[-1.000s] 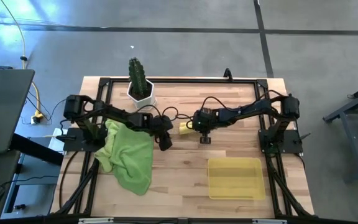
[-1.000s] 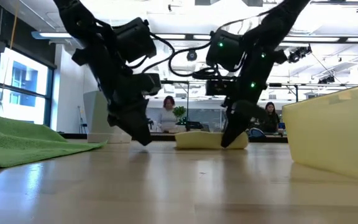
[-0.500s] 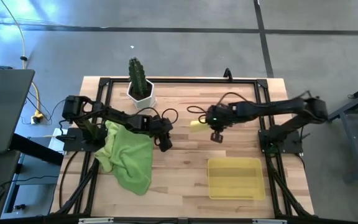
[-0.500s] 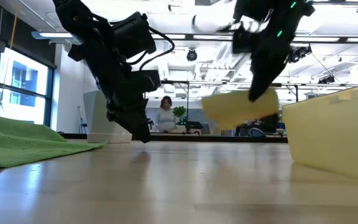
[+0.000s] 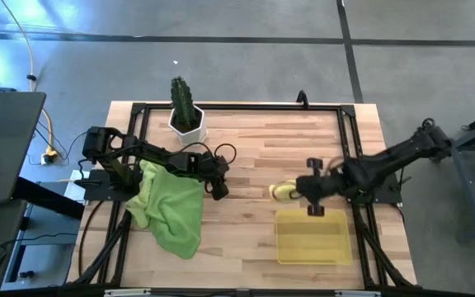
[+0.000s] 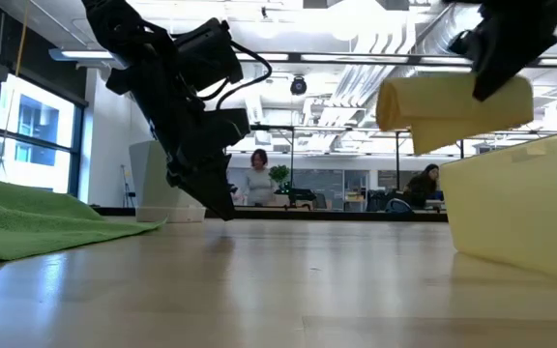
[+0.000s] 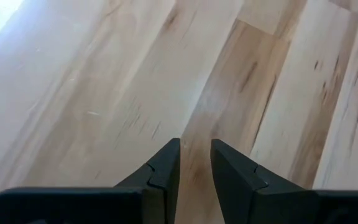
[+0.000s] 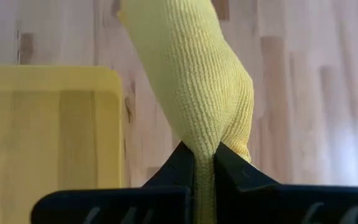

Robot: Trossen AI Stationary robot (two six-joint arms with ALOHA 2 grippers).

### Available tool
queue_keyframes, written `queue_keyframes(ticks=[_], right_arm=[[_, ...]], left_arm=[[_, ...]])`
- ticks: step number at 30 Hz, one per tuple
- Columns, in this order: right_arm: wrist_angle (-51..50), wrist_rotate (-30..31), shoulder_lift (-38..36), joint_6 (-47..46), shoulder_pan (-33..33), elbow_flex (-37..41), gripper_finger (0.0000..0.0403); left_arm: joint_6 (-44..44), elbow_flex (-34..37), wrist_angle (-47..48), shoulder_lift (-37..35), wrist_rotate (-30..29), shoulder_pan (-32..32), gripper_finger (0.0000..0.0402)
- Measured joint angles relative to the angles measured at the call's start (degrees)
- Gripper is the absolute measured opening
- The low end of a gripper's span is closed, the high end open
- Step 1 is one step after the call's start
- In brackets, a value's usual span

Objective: Roll microfiber towels into tight, uniform cylinder then place into a basket
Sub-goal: Put the rolled yellow towel into the yellow bin

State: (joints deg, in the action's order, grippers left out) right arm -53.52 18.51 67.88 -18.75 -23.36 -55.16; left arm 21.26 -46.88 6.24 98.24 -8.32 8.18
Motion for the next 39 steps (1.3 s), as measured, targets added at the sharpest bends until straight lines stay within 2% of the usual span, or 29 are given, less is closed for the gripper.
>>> queue_keyframes(ticks=[4,7,10,16,23,29,34,39], right_arm=[[-0.4,10.9,0.4,-8.2,-9.8,0.0,0.0005],[-0.3,16.2,0.9,-14.9,-16.4,1.0,0.0005],[0.8,18.7,2.6,-20.2,-21.5,3.5,0.0006],[3.9,18.8,8.8,-26.3,-25.7,6.8,0.0006],[4.3,13.1,15.3,-30.9,-27.3,7.3,0.0007],[5.7,11.0,20.0,-32.5,-28.2,7.3,0.0007],[7.5,7.8,22.1,-32.5,-28.2,7.3,0.0009],[7.5,7.5,22.1,-33.3,-28.2,7.3,0.001]], left_arm=[[0.0,0.0,0.0,0.0,-0.1,0.0,0.0078],[0.0,0.0,0.0,0.0,-0.1,0.0,0.0078],[0.0,0.0,-0.1,0.0,-0.1,0.0,0.0078],[-0.4,-0.1,-0.1,0.0,-1.2,0.1,0.0078],[-0.4,-0.1,-0.1,-0.1,-1.4,0.1,0.0078],[-0.4,-0.1,-0.1,-0.1,-1.4,0.1,0.0078],[-0.4,-0.1,-0.1,-0.1,-1.4,0.1,0.0078],[-0.4,-0.1,-0.1,-0.1,-1.3,0.1,0.0078]])
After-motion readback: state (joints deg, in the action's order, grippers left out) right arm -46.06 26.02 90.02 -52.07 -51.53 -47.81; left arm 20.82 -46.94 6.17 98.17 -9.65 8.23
